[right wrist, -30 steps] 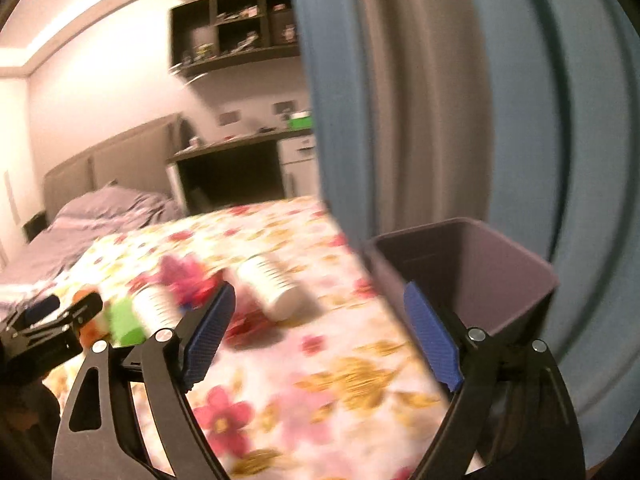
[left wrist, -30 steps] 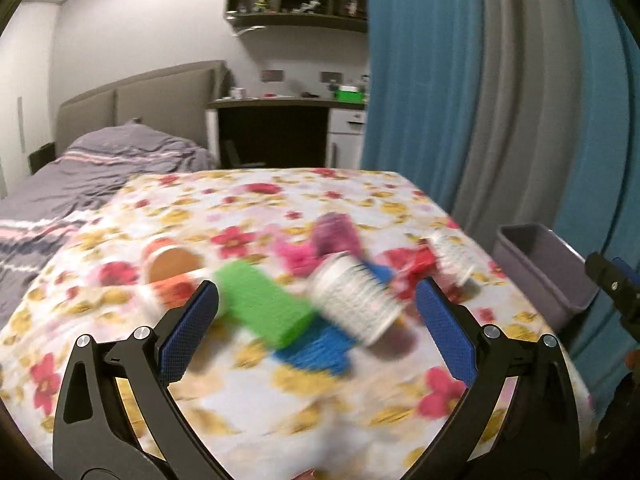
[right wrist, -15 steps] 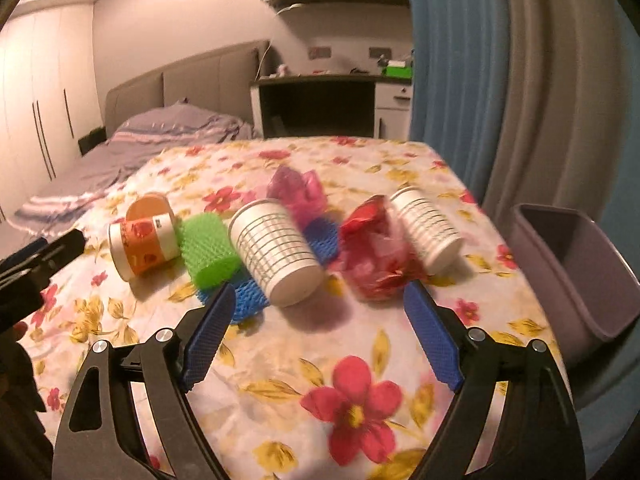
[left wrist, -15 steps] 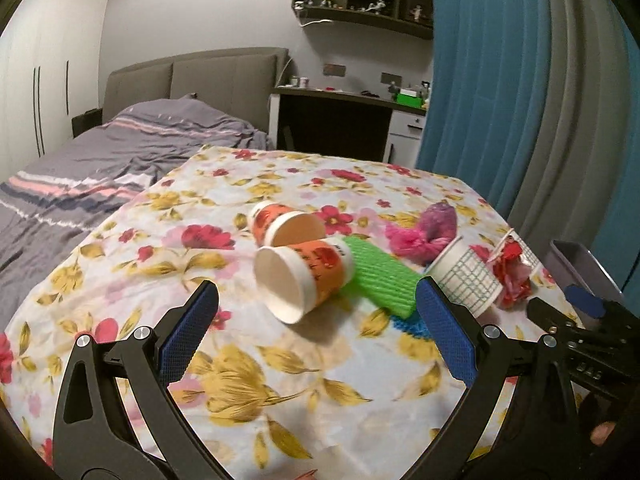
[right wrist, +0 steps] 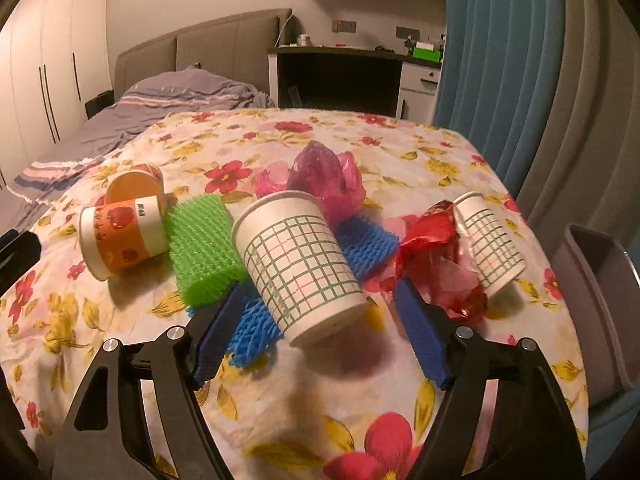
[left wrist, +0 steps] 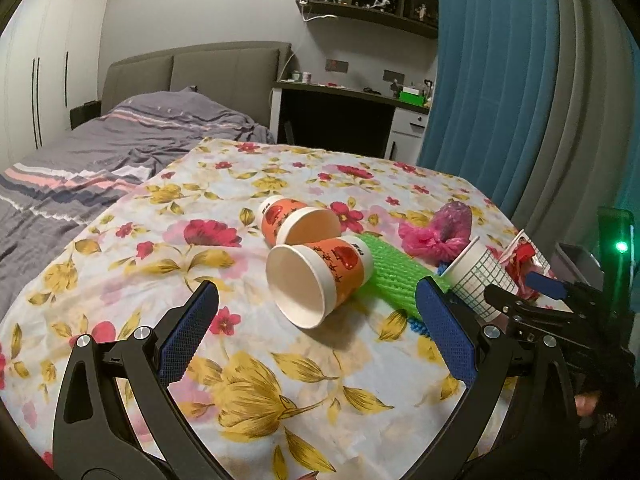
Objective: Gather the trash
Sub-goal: 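Move both tools back toward the paper cups and scrubbers on the table, then grasp the orange-printed paper cup with the left tool while the right tool grasps the white grid cup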
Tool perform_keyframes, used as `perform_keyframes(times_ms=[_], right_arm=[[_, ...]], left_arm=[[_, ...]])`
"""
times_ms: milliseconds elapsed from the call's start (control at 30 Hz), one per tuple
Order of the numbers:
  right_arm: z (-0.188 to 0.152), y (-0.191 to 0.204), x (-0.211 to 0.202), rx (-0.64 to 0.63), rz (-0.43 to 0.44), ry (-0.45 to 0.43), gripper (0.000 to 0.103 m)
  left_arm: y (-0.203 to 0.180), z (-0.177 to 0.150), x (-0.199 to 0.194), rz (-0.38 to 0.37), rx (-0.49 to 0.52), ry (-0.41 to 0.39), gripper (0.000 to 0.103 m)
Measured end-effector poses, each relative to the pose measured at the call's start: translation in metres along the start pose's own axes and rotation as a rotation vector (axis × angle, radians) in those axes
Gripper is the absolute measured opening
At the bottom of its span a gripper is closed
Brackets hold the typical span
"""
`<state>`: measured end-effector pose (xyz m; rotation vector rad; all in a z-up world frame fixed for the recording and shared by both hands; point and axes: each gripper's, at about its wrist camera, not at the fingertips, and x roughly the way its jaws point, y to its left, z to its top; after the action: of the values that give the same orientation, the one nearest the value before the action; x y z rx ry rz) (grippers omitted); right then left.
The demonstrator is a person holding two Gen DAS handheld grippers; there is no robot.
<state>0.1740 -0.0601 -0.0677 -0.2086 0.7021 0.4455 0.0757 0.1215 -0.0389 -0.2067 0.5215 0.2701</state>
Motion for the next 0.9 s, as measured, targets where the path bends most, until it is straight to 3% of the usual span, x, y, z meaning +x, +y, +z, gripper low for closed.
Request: perform_keyframes(times_ms=[567,667,900], right_arm=[[0.0,0.006,0.02,-0.042,0.04,0.045,0.06],[-0.002,0.005,0.015,-0.036,0.047,0.033,0.059],[-0.006,0.001,-0.011,0.004,0.068,-0.008,0.059]], left_arm=[[0.006,-0.002,0.034,-0.049,-0.017,0.066,0.095],[0.008,-0.002,0.043,-0.063,-0.033,0.092,0.087],[0.013,-0.004,0.066,-0.101,-0.071,0.169,0.052]])
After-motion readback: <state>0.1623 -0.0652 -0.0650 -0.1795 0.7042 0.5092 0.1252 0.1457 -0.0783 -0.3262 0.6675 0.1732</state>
